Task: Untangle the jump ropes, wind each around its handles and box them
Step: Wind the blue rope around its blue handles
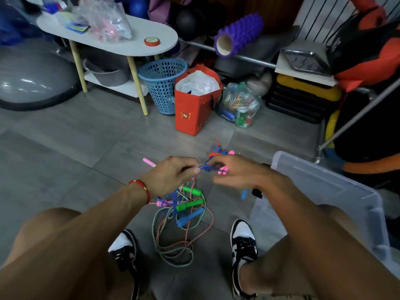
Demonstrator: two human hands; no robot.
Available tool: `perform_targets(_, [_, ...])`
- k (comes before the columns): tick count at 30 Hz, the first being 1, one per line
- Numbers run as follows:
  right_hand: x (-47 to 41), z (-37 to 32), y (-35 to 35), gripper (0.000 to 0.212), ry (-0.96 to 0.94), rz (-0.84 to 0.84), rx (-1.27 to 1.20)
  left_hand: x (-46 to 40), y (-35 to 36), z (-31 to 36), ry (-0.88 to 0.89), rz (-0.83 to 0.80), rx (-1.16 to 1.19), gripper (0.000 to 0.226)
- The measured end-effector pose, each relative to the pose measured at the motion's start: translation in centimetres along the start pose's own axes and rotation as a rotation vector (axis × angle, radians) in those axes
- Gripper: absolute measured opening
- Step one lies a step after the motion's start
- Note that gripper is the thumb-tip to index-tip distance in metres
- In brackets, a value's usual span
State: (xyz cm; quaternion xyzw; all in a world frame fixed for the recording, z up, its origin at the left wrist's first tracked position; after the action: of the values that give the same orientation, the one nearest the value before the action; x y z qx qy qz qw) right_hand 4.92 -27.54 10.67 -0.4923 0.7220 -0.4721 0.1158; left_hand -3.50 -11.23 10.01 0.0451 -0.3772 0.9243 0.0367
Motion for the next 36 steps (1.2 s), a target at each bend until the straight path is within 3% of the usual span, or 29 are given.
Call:
perform_targets(3, [-1.7, -2.8, 1.2, 0.027, -0.133, 0.021, -0.005, -0.3, -0.3, 0.7, 0.002, 0.057, 0.084, 0.018])
perform_targets(8, [-1.3, -2.5, -2.5, 0.027, -0.168, 0.134, -0.102, -0.8, -1.3, 0.9, 0.01, 0.024, 0.261, 0.027])
perform_targets(10, [-0.3, -2.1, -4.2, 0.03, -0.194, 0.241, -0.271, -0.9, -1.1, -0.1, -0.048, 0.009, 0.112, 0.029])
perform_targets(14, [2.5, 0.1, -8.0, 0.032, -0.167, 0.614, -0.71, -0.8, -0.8, -3.4, -0.164, -0.04, -0.201, 0.026])
perform_targets(16, [3.6, 1.2, -8.9, 0.03, -0.132, 0.679, -0.631, -0.8, -1.1, -4.3, -0.18, -0.035, -0.206, 0.022])
perform_targets(21, [1.3, 1.3, -4.2, 0.023, 0.02, 0.218, -0.207, -0.6, -1.5, -2.8, -0.075, -0.017, -0.171, 0.019])
perform_targets(24, [-1.0, -1.9, -1.0, 0.063, -0.105, 0.122, -0.034, -0.6, -1.7, -1.2, 0.007, 0.046, -0.056, 0.016])
perform_targets(26, [-1.8, -3.6, 0.4, 0.046, -0.14, 0.079, -0.057, -0.5, -2.0, -0.6, 0.014, 0.088, 0.036, 0.016])
perform_targets(29, [-2.0, -4.6, -0.5, 0.023, -0.22, 0.146, 0.041, -0.6, -2.5, -0.5, -0.02, 0.134, 0.075, 0.024])
perform_targets(33, [-0.2, -4.0, -4.3, 0.027, -0.293, 0.394, -0.329, -0.3, -2.7, -0.8, -0.012, 0.085, 0.004, 0.034])
perform_targets(36, [2.1, -2.8, -7.0, 0.028, -0.31, 0.743, -0.88, 0.0, -1.8, -2.3, -0.095, -0.037, -0.106, 0.029])
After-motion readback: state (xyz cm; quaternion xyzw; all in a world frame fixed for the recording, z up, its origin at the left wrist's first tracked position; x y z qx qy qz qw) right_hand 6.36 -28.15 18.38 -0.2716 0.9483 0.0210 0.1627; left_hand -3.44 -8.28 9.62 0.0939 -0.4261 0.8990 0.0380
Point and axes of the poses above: each hand's wrist, its own x-axis away from the middle knuckle, its own y-axis out of the palm, z = x × y, the point moved 5 cm from there along -x, towards the middle knuckle, and after that the axes turned 8 degrees about -y, right-handed, at the moved point
